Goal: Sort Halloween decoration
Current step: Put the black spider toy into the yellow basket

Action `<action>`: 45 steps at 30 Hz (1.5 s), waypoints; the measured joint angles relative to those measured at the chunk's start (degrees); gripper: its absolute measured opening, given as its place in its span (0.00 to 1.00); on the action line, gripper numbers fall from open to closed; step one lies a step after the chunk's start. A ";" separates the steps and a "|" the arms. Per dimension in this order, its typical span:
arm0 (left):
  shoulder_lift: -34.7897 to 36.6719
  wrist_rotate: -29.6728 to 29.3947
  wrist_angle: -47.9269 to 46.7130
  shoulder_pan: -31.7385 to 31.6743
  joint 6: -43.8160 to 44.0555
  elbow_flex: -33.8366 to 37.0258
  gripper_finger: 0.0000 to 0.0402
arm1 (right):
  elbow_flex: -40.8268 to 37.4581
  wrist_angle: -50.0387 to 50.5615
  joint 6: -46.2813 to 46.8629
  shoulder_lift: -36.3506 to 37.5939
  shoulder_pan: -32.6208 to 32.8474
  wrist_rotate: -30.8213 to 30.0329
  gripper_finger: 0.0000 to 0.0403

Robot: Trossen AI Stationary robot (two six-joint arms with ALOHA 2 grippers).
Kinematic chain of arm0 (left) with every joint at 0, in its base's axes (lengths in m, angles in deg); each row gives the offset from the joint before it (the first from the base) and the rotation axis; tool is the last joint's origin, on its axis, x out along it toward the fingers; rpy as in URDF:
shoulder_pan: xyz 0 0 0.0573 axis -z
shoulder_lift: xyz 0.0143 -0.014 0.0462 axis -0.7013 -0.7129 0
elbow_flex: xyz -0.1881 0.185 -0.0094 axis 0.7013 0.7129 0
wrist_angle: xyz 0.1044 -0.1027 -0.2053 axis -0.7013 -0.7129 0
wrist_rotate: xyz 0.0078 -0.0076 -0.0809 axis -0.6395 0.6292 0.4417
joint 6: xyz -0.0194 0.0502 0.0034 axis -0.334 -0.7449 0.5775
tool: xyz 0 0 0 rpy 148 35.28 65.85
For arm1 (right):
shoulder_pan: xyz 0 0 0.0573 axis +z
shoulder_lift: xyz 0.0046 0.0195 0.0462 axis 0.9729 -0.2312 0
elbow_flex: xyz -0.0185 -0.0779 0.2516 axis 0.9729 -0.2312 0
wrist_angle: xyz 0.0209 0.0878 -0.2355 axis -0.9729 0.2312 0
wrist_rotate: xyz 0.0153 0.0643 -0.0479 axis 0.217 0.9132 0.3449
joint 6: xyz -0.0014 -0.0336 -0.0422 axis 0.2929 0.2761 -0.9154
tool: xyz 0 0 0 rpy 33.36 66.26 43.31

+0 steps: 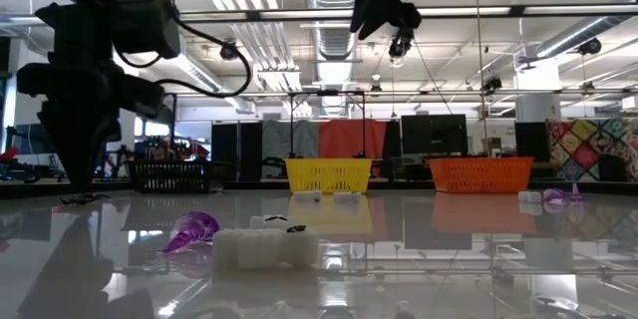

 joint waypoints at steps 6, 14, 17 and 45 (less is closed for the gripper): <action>-2.62 3.33 0.96 2.06 -1.21 0.01 0.26 | -0.02 -0.02 1.51 -0.02 0.47 -0.34 0.24; -7.24 2.75 4.51 4.25 -2.58 -0.27 0.26 | -0.02 0.12 1.51 -0.04 0.47 -0.37 0.26; -8.57 0.61 4.53 4.26 -2.60 -0.34 0.26 | -0.02 0.16 1.51 -0.04 0.47 -0.36 0.26; -11.46 -6.54 6.62 4.30 -8.13 -0.39 0.00 | -0.04 0.96 1.47 -0.07 2.00 -0.20 0.24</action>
